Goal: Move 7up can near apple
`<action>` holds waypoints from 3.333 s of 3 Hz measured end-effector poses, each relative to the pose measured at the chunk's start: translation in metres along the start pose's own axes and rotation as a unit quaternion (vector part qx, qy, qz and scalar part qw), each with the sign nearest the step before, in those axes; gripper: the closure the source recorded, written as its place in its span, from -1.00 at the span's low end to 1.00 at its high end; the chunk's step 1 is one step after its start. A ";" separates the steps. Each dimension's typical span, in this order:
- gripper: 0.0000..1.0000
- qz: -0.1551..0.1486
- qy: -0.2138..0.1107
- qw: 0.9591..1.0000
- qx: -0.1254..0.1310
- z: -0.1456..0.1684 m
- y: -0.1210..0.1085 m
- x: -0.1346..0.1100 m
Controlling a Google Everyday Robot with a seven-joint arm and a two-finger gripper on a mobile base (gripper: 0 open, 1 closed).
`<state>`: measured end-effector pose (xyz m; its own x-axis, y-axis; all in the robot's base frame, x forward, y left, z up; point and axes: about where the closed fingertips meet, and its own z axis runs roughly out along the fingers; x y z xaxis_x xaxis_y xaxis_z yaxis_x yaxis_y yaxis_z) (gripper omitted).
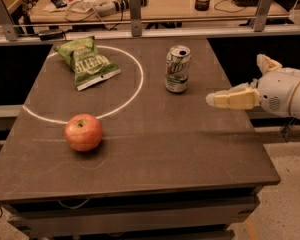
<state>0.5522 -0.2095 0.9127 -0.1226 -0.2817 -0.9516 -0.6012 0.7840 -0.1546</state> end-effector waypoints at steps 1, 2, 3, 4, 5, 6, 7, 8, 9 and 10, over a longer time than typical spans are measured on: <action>-1.00 0.025 -0.014 1.000 0.000 0.009 0.005 -0.001; -1.00 0.056 -0.039 0.998 0.003 0.029 0.011 0.002; -1.00 0.067 -0.062 0.996 -0.005 0.056 0.017 0.003; -1.00 0.070 -0.074 0.995 -0.019 0.081 0.021 0.005; -1.00 0.068 -0.080 0.994 -0.037 0.104 0.025 0.004; -1.00 0.065 -0.089 0.993 -0.051 0.127 0.027 0.000; -0.66 0.063 -0.097 0.991 -0.068 0.144 0.032 -0.006; -0.19 0.063 -0.093 0.990 -0.090 0.156 0.036 -0.011; 0.27 0.065 -0.091 0.988 -0.102 0.158 0.036 -0.014; 0.73 0.075 -0.114 0.982 -0.133 0.151 0.048 -0.028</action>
Offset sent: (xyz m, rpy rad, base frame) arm 0.0389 0.0451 -0.0251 0.2576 -0.0201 -0.0522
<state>0.6463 -0.0799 0.8918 -0.0639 -0.0203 -0.9978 -0.7789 0.6260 0.0371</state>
